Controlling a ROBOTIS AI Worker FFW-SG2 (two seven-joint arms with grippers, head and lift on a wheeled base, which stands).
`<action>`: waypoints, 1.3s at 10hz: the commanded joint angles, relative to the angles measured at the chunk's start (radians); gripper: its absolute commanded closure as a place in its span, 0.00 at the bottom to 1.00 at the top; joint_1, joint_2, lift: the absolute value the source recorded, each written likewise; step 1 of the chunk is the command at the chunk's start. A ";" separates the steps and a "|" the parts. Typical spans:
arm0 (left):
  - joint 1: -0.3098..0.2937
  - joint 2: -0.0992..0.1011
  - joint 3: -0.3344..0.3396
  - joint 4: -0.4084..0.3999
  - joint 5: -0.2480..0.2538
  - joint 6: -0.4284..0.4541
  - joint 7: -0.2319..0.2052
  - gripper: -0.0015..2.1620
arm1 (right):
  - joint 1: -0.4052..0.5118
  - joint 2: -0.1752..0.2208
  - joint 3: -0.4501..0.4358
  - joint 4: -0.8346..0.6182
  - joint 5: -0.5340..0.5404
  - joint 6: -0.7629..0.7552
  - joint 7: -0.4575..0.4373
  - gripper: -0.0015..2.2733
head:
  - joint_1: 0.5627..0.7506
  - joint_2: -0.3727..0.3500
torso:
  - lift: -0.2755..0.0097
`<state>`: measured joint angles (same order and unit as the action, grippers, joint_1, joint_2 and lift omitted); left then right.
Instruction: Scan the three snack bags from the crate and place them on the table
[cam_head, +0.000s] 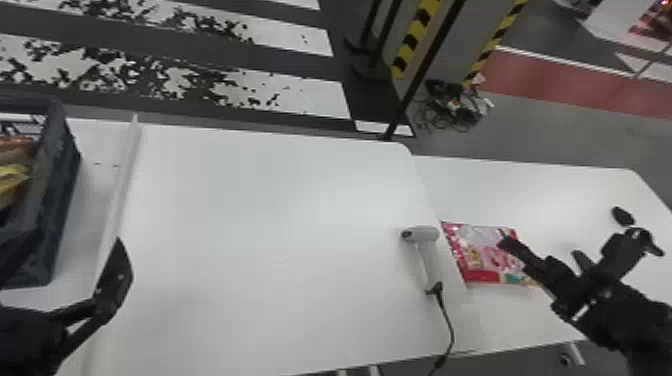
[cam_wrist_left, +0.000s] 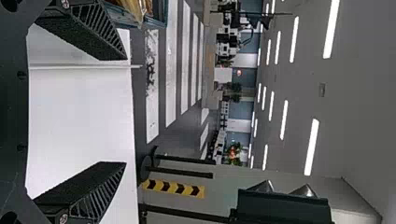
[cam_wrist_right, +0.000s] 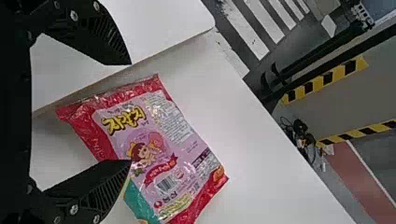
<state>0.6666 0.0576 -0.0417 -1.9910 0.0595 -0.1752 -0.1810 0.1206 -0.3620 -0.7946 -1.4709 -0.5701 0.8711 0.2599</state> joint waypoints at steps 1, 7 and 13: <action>-0.001 -0.002 -0.004 0.001 -0.003 0.006 0.000 0.03 | 0.048 0.049 0.005 -0.138 0.004 -0.034 -0.008 0.03 | 0.70 0.03 | 0.75; -0.004 -0.007 -0.017 -0.003 -0.006 0.024 0.011 0.03 | 0.261 0.219 0.278 -0.460 0.030 -0.399 -0.013 0.04 | 0.70 0.03 | 0.75; -0.007 -0.016 -0.033 0.009 -0.007 0.009 0.032 0.03 | 0.412 0.250 0.649 -0.413 0.259 -0.887 -0.130 0.04 | 0.70 0.19 | 0.75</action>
<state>0.6613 0.0429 -0.0729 -1.9846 0.0521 -0.1640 -0.1488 0.5221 -0.1128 -0.1708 -1.9005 -0.3292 0.0386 0.1310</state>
